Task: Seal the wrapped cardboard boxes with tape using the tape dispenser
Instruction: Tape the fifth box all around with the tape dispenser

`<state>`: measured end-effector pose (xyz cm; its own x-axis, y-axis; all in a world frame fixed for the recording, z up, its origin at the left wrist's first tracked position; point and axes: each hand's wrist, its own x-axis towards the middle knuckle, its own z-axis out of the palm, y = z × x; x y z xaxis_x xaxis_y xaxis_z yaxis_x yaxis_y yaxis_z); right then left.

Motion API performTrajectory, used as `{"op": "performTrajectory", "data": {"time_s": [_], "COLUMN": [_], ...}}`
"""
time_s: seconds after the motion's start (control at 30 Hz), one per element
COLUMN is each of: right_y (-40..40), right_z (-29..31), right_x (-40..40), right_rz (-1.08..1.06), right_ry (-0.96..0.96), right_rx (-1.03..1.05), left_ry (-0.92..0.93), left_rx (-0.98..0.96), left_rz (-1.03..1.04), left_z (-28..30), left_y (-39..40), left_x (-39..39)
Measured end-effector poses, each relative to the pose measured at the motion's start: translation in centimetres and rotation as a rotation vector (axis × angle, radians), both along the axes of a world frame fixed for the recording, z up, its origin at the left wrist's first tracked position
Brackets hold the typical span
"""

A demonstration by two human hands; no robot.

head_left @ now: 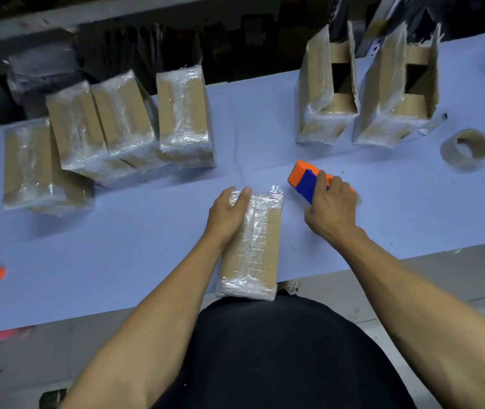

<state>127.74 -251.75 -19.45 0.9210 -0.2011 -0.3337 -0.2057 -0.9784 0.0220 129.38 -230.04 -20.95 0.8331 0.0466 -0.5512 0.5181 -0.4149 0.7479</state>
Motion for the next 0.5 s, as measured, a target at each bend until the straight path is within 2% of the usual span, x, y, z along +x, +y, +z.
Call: {"op": "performTrajectory", "data": {"time_s": [0.1,0.17,0.23,0.3,0.37,0.43,0.5], "right_y": [1.7,2.3,2.8,4.0,5.6,6.8,7.4], "right_z": [-1.9,-2.5,-2.6,-1.8,-0.5,0.7,1.9], "right_x": [0.2,0.1,-0.3,-0.7,-1.0,-1.0,-0.3], "right_rz": [0.012,0.02,-0.03,-0.178,-0.353,-0.445,-0.485], "right_ry": [0.088,0.071,-0.087,-0.241,-0.231,-0.243,-0.372], "right_rx": [0.186,0.25,0.347,0.663,1.008,1.114,1.111], "left_ry": [-0.048,-0.103,-0.141,-0.142,-0.152,-0.187,-0.242], "left_rx": [-0.002,0.039,0.052,0.017,-0.04,-0.078,-0.137], "left_rz": [0.044,0.11,0.172,0.238,0.291,0.317,0.337], "left_z": [0.0,0.0,0.1,0.2,0.5,1.1,2.4], "left_y": [0.4,0.8,0.9,0.7,0.5,0.3,0.1], "left_x": [-0.7,-1.4,-1.7,-1.8,-1.9,-2.0,-1.7]}}
